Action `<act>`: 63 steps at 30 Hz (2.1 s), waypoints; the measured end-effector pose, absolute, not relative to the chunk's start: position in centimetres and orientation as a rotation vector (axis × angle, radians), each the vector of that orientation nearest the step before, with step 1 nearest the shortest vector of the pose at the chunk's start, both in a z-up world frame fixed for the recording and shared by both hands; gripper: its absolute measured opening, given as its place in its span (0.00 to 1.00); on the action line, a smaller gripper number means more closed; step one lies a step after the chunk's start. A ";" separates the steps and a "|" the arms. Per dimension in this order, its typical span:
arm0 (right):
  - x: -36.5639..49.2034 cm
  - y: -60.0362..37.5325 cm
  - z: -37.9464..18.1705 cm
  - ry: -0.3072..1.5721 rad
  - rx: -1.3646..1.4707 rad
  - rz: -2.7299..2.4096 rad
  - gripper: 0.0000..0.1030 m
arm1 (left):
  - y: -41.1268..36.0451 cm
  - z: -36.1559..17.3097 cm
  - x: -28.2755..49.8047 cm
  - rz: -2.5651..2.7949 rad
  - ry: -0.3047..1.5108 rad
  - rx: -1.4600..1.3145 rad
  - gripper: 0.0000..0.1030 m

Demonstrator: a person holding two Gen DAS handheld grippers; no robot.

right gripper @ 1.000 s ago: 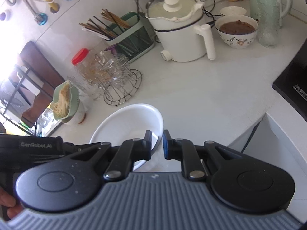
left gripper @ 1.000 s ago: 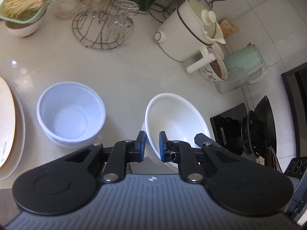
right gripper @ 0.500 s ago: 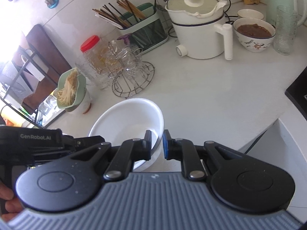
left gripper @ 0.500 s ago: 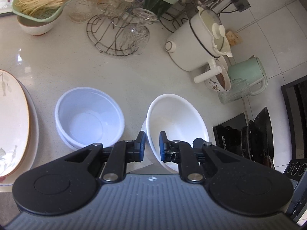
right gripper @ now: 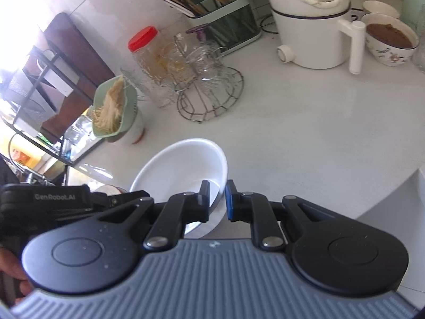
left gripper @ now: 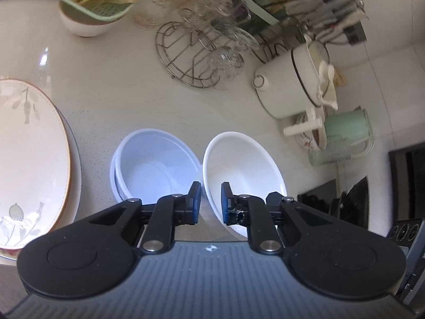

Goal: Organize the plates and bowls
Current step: 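Lift the ceramic bowl with the left gripper and carry it over the plastic bowls, then lower the ceramic bowl into the nested plastic bowls with the left gripper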

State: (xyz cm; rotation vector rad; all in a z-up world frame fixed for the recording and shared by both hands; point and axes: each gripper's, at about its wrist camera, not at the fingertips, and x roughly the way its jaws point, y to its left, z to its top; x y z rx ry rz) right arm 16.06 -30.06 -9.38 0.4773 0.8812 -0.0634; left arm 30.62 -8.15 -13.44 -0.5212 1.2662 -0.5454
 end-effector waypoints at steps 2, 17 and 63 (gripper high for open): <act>17.0 -29.6 -9.4 0.887 0.464 -0.046 0.14 | -7.6 -13.7 31.0 -0.533 1.260 -0.530 0.16; 20.4 -26.5 -12.4 0.917 0.373 0.053 0.14 | -4.7 -15.6 30.7 -0.432 1.214 -0.487 0.16; 21.9 -29.4 -19.4 1.053 0.473 0.154 0.31 | -6.0 -21.4 27.1 -0.322 1.237 -0.550 0.42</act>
